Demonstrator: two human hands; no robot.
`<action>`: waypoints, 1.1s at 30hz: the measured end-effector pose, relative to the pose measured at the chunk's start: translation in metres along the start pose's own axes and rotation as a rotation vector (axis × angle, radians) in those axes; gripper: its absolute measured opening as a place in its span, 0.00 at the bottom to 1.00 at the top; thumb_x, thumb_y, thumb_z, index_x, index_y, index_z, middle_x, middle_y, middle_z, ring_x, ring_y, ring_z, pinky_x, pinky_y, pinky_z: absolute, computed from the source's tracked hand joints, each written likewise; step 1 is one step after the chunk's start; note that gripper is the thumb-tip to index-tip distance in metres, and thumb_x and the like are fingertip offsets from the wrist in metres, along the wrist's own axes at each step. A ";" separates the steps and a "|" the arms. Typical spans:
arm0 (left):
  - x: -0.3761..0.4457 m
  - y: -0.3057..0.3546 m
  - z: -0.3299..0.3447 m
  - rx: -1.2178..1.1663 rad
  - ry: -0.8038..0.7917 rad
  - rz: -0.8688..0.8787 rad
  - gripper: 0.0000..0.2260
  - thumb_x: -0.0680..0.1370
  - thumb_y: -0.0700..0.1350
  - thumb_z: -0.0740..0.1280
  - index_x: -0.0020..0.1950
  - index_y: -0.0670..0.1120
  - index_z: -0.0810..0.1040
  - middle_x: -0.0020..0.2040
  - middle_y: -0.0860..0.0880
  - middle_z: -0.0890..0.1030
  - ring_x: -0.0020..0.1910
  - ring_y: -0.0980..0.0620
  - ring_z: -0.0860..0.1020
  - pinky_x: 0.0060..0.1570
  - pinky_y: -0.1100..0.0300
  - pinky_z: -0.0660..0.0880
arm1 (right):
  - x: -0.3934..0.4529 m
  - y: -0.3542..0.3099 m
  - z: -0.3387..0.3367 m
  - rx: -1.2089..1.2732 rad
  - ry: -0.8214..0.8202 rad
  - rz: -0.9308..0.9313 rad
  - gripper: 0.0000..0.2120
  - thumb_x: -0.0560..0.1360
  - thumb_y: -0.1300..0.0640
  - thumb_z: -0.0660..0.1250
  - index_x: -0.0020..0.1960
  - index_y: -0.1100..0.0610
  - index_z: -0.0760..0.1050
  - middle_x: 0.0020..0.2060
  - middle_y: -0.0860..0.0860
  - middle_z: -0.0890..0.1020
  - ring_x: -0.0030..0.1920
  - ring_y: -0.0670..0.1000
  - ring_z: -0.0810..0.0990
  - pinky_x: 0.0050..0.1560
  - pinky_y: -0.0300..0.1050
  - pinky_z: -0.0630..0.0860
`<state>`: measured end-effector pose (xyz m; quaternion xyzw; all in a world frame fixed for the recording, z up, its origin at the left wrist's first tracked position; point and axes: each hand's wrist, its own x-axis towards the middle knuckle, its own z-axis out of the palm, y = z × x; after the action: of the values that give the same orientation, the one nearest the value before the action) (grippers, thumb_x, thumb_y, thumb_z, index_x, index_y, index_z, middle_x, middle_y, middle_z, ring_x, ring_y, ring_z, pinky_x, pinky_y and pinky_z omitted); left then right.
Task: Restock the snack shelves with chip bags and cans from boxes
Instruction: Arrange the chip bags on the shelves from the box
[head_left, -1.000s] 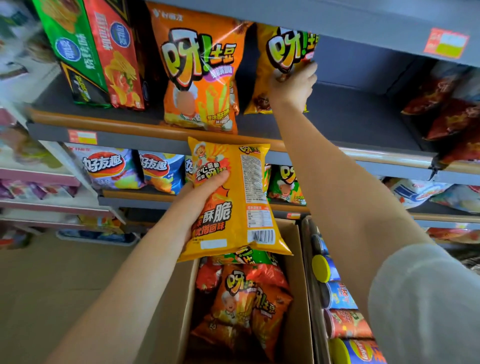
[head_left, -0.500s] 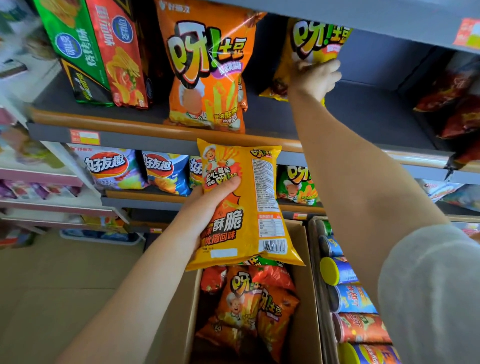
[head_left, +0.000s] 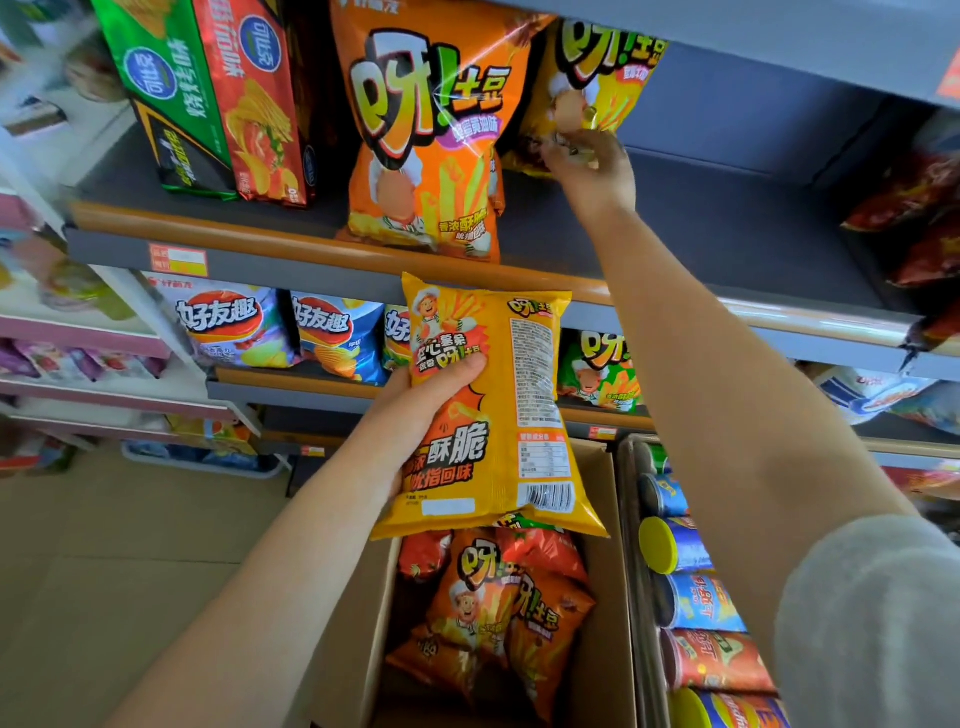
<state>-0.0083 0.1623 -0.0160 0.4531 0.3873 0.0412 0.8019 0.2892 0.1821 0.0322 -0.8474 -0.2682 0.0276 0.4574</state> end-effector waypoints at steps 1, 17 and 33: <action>-0.001 -0.001 0.001 -0.001 -0.007 0.000 0.30 0.67 0.58 0.76 0.67 0.53 0.75 0.52 0.46 0.86 0.49 0.44 0.86 0.55 0.44 0.81 | -0.009 -0.003 -0.007 0.055 0.020 -0.032 0.16 0.72 0.42 0.71 0.57 0.47 0.80 0.61 0.47 0.78 0.64 0.48 0.75 0.62 0.40 0.71; -0.025 -0.043 0.034 0.426 0.096 0.197 0.21 0.65 0.53 0.81 0.56 0.55 0.81 0.53 0.54 0.84 0.52 0.54 0.83 0.52 0.56 0.79 | -0.277 0.086 -0.093 0.463 -0.124 0.513 0.40 0.63 0.33 0.74 0.66 0.56 0.73 0.56 0.51 0.83 0.58 0.50 0.82 0.61 0.54 0.79; 0.038 -0.201 -0.020 0.705 0.432 -0.087 0.12 0.78 0.36 0.64 0.59 0.46 0.79 0.62 0.44 0.80 0.54 0.48 0.78 0.47 0.61 0.70 | -0.372 0.210 -0.011 0.079 -0.471 0.882 0.22 0.70 0.42 0.72 0.58 0.55 0.80 0.51 0.50 0.84 0.53 0.53 0.81 0.55 0.47 0.77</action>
<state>-0.0521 0.0747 -0.1965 0.6641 0.5556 -0.0336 0.4991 0.0648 -0.0963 -0.2011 -0.8327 0.0207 0.4192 0.3610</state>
